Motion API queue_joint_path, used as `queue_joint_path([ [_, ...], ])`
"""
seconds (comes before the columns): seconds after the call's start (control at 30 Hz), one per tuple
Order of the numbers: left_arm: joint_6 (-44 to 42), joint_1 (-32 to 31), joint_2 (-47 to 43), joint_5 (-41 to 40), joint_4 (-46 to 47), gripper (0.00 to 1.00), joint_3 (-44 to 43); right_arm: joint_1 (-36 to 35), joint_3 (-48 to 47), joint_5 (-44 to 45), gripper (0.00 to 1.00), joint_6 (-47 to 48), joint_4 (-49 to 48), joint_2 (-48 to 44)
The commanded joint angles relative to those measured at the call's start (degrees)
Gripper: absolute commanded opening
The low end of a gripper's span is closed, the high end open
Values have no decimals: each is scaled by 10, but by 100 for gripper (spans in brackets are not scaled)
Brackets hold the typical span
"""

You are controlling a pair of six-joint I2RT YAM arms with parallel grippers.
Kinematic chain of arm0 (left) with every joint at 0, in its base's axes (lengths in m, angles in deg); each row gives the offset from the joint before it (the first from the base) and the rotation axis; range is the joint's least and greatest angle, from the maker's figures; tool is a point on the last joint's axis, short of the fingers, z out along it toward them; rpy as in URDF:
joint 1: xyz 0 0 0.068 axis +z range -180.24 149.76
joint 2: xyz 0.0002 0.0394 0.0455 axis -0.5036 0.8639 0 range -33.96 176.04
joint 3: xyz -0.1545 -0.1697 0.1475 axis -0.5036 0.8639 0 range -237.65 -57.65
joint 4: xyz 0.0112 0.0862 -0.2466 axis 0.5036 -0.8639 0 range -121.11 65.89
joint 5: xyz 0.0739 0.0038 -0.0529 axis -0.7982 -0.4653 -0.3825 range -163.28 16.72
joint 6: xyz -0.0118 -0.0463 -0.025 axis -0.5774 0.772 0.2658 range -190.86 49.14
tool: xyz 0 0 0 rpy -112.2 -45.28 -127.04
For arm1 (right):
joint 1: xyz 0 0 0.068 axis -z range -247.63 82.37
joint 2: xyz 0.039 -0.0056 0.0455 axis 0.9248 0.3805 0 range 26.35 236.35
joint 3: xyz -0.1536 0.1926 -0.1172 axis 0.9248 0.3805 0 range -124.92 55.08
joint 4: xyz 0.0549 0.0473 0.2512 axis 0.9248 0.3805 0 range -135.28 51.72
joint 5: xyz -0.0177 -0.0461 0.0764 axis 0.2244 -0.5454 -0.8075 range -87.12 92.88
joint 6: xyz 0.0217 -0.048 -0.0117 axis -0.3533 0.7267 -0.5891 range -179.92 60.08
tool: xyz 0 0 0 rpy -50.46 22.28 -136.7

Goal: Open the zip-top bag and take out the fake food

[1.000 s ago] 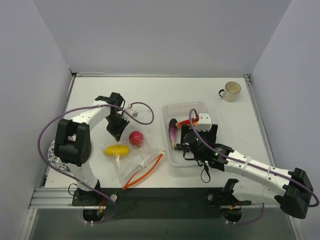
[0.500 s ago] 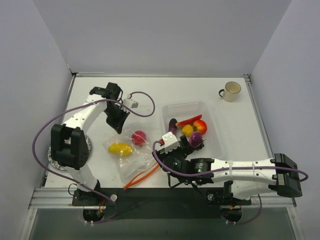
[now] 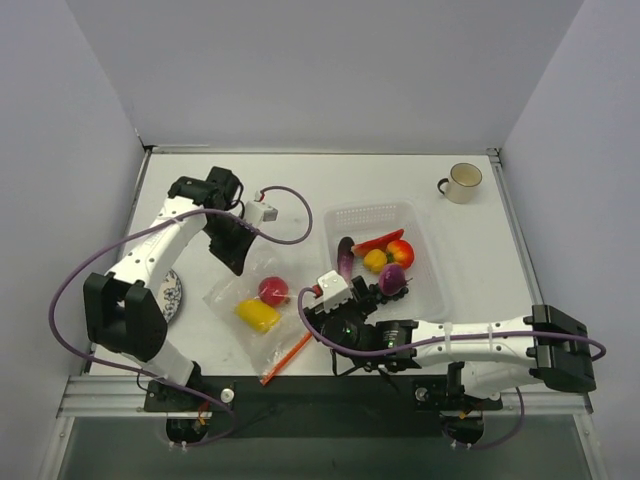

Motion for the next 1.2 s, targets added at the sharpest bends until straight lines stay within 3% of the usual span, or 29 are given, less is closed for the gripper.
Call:
queue_joint_path([
  [0.0, 0, -4, -14, 10, -38, 0, -71, -7, 8, -18, 98, -15, -21, 5],
  [0.2, 1, -8, -11, 60, -114, 0, -193, -9, 11, -26, 97, -27, -32, 32],
  [0.37, 6, -9, -24, 53, -69, 0, -114, -9, 10, -39, 96, -29, -38, 53],
  [0.67, -4, -6, 13, -142, 112, 0, 82, -8, 8, -85, 96, -20, -78, 92],
  [0.83, -6, -6, 75, -210, 189, 0, 100, -1, -7, -99, 96, 2, -120, 127],
  [1.17, 5, -21, 144, -217, 245, 0, 132, 36, -101, -149, 96, 70, -164, 208],
])
